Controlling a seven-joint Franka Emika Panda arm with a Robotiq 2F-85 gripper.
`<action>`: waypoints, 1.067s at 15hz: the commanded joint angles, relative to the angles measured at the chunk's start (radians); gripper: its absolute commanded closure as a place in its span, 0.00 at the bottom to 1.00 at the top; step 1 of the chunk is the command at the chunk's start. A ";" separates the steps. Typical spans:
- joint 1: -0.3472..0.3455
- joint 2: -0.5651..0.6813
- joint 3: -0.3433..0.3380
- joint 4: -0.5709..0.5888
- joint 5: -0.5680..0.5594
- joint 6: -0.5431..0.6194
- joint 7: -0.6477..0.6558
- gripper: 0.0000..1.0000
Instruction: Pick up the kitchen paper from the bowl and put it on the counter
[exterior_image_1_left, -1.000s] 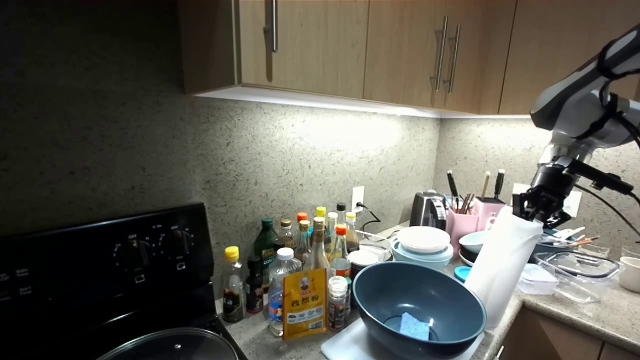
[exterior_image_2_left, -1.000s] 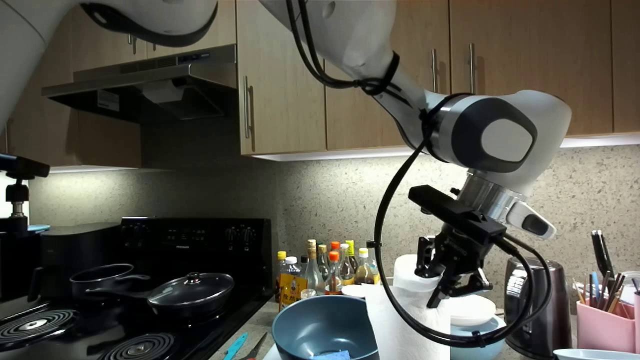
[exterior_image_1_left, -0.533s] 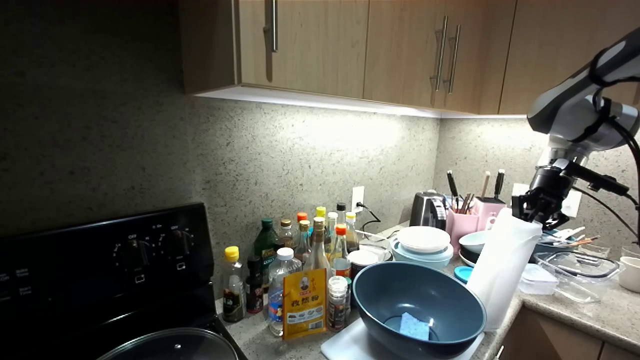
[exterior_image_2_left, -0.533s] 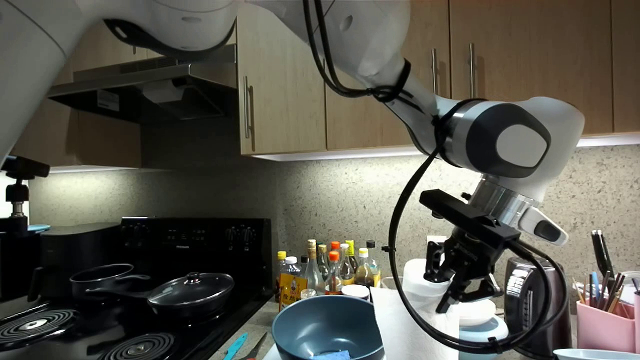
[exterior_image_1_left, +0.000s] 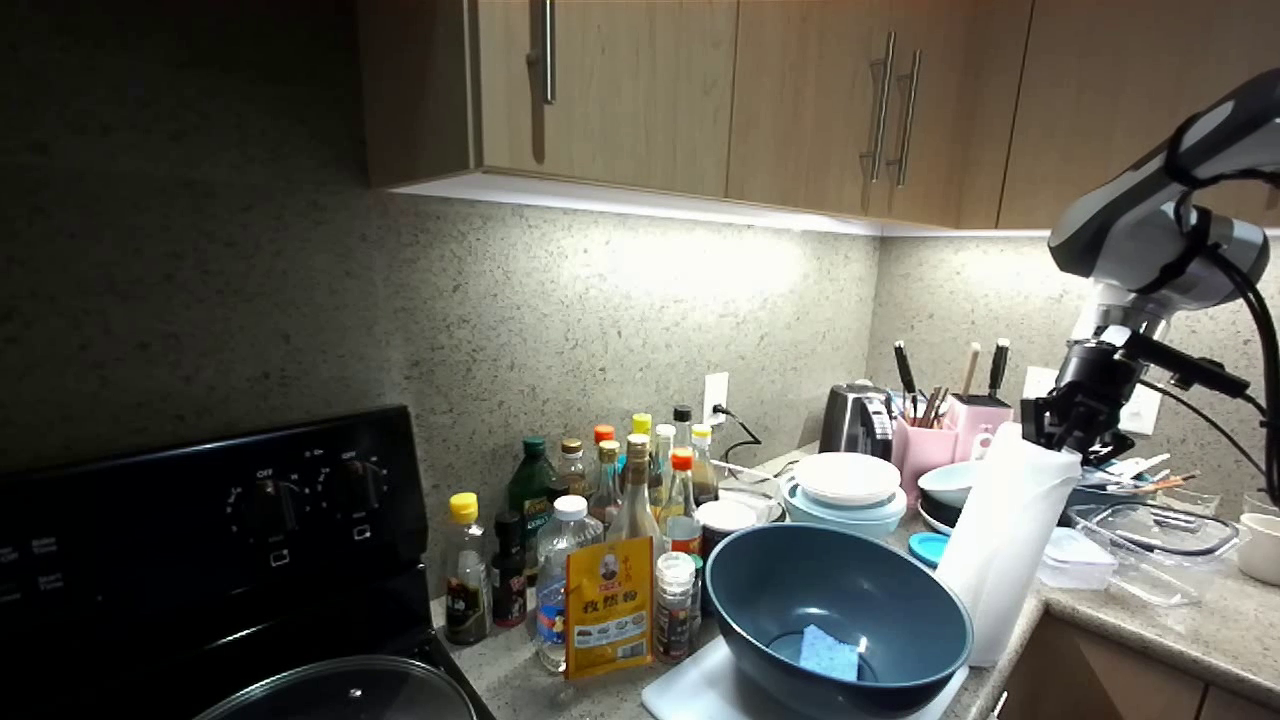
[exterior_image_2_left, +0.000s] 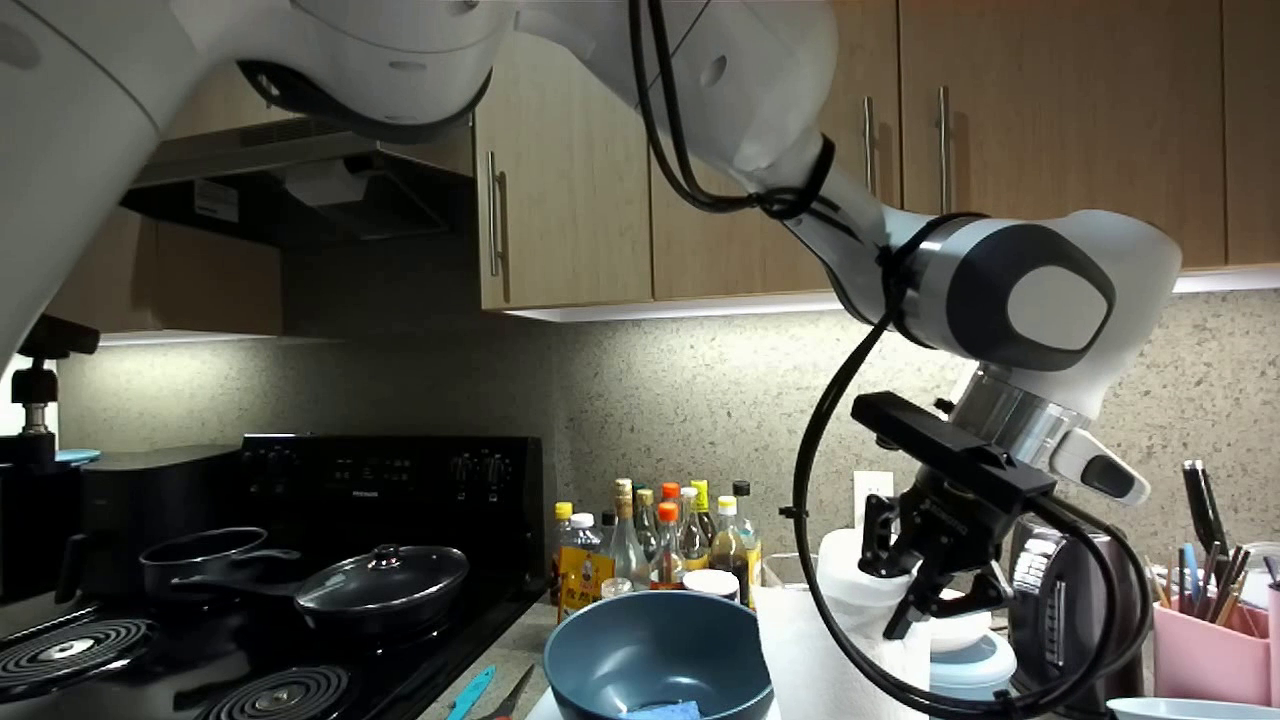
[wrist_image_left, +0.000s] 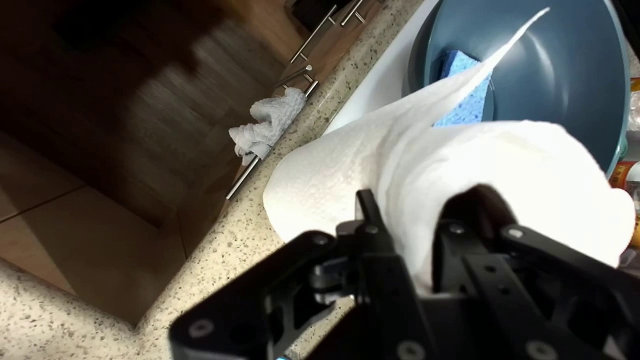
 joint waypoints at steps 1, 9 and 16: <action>-0.015 0.013 0.015 0.026 -0.009 -0.021 0.027 0.97; -0.015 0.018 0.013 0.029 -0.017 -0.017 0.038 0.97; -0.011 0.020 0.009 0.035 -0.033 -0.020 0.062 0.49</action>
